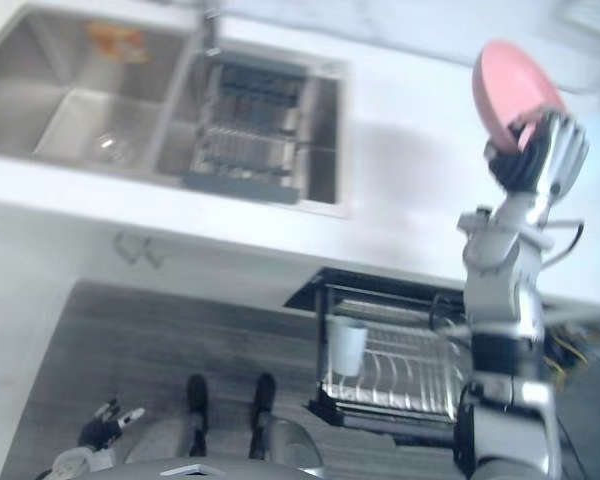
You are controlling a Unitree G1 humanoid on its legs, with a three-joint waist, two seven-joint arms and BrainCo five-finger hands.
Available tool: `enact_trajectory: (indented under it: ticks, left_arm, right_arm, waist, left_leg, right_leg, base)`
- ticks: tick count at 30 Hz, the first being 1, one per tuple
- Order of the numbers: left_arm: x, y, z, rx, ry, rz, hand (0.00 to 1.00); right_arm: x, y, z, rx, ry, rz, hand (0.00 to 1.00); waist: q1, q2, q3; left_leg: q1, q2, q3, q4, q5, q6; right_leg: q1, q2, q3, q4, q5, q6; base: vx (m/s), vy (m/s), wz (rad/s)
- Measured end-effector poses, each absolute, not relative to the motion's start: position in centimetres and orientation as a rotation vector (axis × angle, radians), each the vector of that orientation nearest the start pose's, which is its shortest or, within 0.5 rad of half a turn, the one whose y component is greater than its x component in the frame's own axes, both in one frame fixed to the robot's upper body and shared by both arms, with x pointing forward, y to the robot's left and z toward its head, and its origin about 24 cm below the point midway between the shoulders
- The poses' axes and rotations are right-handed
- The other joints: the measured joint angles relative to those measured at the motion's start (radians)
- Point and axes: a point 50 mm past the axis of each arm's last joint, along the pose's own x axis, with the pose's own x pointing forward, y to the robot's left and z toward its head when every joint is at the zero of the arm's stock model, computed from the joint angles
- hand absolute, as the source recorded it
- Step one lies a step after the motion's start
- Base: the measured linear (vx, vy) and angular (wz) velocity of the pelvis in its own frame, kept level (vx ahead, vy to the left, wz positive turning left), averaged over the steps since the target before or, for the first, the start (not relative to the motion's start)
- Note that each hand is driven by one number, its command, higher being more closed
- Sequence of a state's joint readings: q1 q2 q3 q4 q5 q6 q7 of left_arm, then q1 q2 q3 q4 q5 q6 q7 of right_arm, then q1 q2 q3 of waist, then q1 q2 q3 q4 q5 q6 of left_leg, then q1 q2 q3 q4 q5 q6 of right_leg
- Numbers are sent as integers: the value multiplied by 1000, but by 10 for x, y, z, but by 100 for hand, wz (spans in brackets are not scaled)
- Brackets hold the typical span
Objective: Walk over to the sink, pick up the cup, carry it to the dishwasher, place the cup inside the dishwasher, then close the dishwasher door
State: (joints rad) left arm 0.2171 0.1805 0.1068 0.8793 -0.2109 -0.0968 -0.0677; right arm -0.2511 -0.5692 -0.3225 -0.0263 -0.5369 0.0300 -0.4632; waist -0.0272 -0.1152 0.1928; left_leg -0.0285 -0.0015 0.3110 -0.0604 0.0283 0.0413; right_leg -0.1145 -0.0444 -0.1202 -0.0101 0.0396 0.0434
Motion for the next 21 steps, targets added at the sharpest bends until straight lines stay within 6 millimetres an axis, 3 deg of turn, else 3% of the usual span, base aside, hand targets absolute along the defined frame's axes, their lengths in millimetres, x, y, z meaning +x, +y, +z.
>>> enact_trajectory:
  ticks: [1,2,4,5,6,7,9,11,14,21]
  left_arm:
    - [78,237,-146,-89,967,285,0]
    - [72,242,-146,-81,981,313,0]
    - [67,248,-146,-82,989,358,0]
    - [68,249,-146,-78,987,365,0]
    - [68,250,-146,-80,984,375,0]
    - [68,251,-145,-76,979,377,0]
    - [71,247,-146,-92,977,377,0]
    - [70,237,-149,-126,985,377,0]
    - [62,223,-155,-163,1025,371,0]
    - [62,221,-156,-147,1019,363,0]
  right_arm:
    - [254,-302,186,-947,-484,-823,100]
    - [256,-293,174,-910,-464,-786,100]
    - [261,-279,164,-867,-453,-725,100]
    - [262,-276,162,-856,-452,-713,100]
    - [262,-273,162,-850,-459,-696,100]
    - [262,-270,160,-853,-462,-675,100]
    - [262,-265,154,-860,-459,-629,100]
    - [261,-260,143,-876,-418,-559,100]
    - [247,-262,120,-872,-299,-470,100]
    - [247,-240,109,-793,-265,-329,100]
  waist:
    - [-9,4,-3]
    - [-7,7,-5]
    - [-4,9,-6]
    - [-2,8,-8]
    - [4,15,-12]
    - [7,-11,-34]
    - [33,-5,-54]
    - [30,22,-54]
    - [27,78,-71]
    - [46,86,-58]
  left_leg:
    - [5,34,76,34,-27,4]
    - [9,84,158,78,-58,-6]
    - [13,157,264,157,-100,-24]
    - [11,175,291,184,-113,-22]
    - [8,206,331,230,-141,-42]
    - [-6,223,358,293,-169,-68]
    - [-18,246,378,322,-176,-87]
    - [-6,251,379,323,-170,-100]
    - [16,266,375,322,-179,-124]
    - [3,258,374,328,-175,-119]
  right_leg:
    - [-27,-33,-136,78,-77,-27]
    - [-60,-74,-285,192,-89,-63]
    - [-61,-148,-459,350,-96,-100]
    - [-51,-174,-499,393,-105,-106]
    - [-19,-215,-541,427,-108,-112]
    - [27,-228,-540,367,-39,-97]
    - [73,-147,-496,162,-33,-33]
    - [120,-102,-467,21,3,8]
    - [161,-74,-458,-23,16,8]
    - [161,-75,-443,-65,53,25]
  base:
    - [25,30,-187]
    - [25,22,-207]
    - [24,-43,-182]
    - [9,-104,-160]
    - [2,-229,-123]
    - [1,-238,-116]
    - [-19,-280,-108]
    - [-47,-212,-75]
    - [-69,-42,-15]
    - [-103,74,-1]
